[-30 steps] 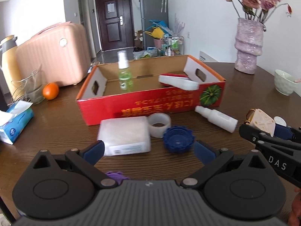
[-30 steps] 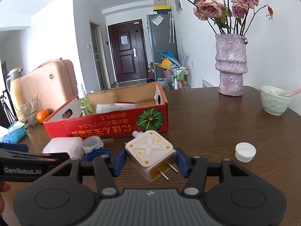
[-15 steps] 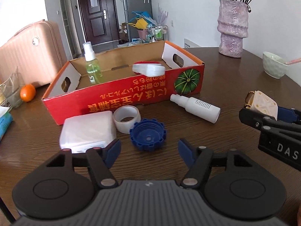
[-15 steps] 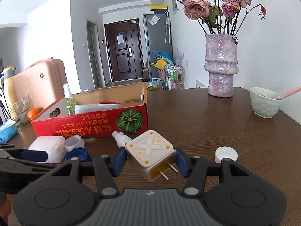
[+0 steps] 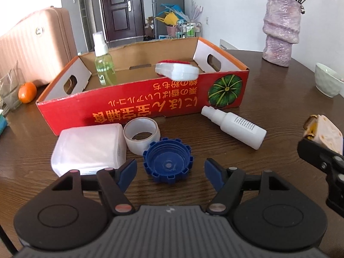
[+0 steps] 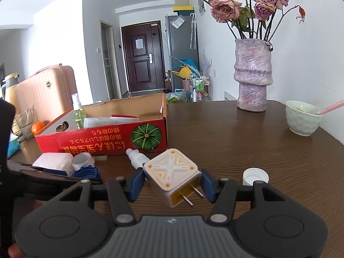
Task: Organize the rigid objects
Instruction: 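Lift the plug adapter with the right gripper while the left gripper reaches the blue cap, then carry the blue cap in the left gripper and plug adapter in the right gripper over the box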
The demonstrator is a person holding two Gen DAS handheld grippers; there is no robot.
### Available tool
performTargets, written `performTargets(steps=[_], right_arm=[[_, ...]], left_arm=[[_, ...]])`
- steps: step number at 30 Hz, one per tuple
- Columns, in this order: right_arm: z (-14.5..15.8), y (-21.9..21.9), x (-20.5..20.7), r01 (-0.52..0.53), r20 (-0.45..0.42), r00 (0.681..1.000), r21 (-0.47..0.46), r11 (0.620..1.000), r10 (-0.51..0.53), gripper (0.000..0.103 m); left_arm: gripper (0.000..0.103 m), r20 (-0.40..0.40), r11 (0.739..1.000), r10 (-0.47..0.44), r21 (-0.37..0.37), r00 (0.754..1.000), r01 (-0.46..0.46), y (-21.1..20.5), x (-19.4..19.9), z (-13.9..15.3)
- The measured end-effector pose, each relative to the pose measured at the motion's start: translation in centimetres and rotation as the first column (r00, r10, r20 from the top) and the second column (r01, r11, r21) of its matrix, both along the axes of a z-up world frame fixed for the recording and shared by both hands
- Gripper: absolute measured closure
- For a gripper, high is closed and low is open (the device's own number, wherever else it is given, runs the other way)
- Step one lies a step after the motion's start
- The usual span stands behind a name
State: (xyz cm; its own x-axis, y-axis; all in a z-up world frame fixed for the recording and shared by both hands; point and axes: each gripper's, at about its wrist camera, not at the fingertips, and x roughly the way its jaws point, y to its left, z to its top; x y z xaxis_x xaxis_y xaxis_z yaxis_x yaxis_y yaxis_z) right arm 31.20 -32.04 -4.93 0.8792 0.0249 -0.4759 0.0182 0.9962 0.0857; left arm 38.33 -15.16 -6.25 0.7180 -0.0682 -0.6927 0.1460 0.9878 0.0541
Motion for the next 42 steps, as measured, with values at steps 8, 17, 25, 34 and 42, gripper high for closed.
performTargets(steps=[8,17,25,34,42], right_arm=[[-0.2,0.2,0.1,-0.008,-0.007,1.000,-0.008,1.000,0.008,0.048],[0.0,0.3,-0.2,-0.016,0.014,1.000,-0.009,1.000,0.016,0.048],[-0.1,0.7,-0.4,-0.014,0.025,1.000,-0.028,0.999,0.015,0.048],[-0.2,1.5,-0.6,-0.030,0.046,0.998,-0.049,0.998,0.033,0.048],[0.0,3.5,-0.9,-0.069,0.060,0.996,-0.036,0.997,0.071,0.048]], left_arm=[[0.051,-0.016,0.999,-0.002,-0.032,1.000,0.002,0.5,0.5,-0.6],[0.051,0.056,0.999,-0.023,-0.044,0.998,0.025,0.7,-1.4,0.9],[0.051,0.143,0.998,-0.019,-0.052,0.990,0.027,1.9,-3.9,2.6],[0.051,0.202,0.998,-0.002,-0.058,0.979,0.014,3.3,-6.0,3.9],[0.051,0.237,0.998,0.021,-0.068,0.971,-0.005,4.9,-7.4,4.7]])
